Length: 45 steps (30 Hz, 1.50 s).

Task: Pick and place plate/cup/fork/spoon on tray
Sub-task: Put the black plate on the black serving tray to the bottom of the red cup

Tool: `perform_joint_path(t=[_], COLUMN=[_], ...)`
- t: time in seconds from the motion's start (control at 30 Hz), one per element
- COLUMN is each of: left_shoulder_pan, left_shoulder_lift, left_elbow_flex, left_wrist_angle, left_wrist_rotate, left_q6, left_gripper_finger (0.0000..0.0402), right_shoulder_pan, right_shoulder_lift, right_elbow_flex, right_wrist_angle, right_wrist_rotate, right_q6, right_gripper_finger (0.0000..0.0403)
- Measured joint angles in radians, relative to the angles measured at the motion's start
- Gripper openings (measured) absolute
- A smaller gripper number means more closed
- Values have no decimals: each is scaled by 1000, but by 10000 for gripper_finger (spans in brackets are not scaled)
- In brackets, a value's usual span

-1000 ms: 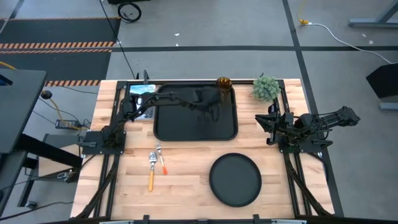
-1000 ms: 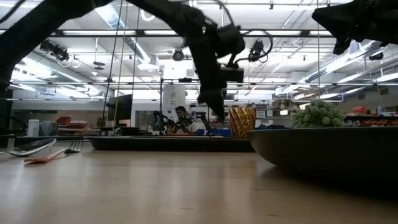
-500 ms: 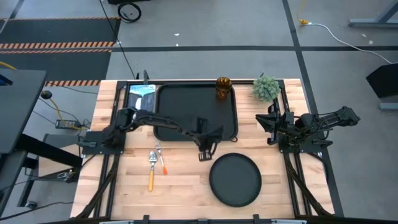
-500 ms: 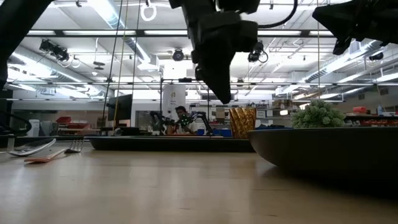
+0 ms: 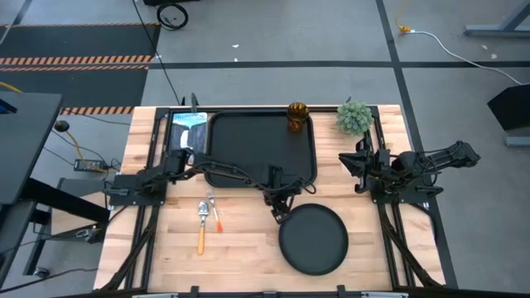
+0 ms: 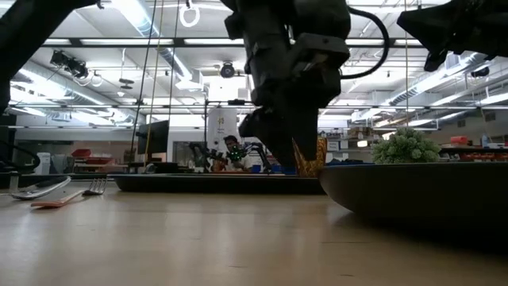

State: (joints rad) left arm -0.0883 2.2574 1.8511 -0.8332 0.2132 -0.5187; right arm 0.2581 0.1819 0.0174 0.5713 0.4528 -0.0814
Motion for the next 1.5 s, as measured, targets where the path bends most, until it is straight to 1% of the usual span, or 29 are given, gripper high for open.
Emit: perform_joint_path(t=[0.33, 0.6, 0.8, 1.3, 1.4, 1.5], left_shoulder_pan=[-28, -43, -52, -49, -49, -49], left_shoulder_lift=[1, 18, 38, 37, 37, 37], left_elbow_flex=[0, 2, 1, 1, 1, 1], left_wrist_angle=[75, 98, 128, 130, 129, 130], left_wrist_rotate=[12, -27, -27, -36, -59, -82], left_q6=[-59, -95, -99, -99, -98, -98], left_gripper_finger=[169, 154, 143, 140, 126, 96], right_shoulder_pan=[0, 0, 0, 0, 0, 0], right_shoulder_lift=[7, 7, 7, 7, 7, 7], right_elbow_flex=[0, 0, 0, 0, 0, 0], right_wrist_angle=[1, 4, 4, 11, 11, 11], right_wrist_rotate=[6, 5, -1, -1, -1, -1], right_q6=[-5, -7, -7, -15, -15, -15], right_gripper_finger=[50, 50, 50, 50, 50, 50])
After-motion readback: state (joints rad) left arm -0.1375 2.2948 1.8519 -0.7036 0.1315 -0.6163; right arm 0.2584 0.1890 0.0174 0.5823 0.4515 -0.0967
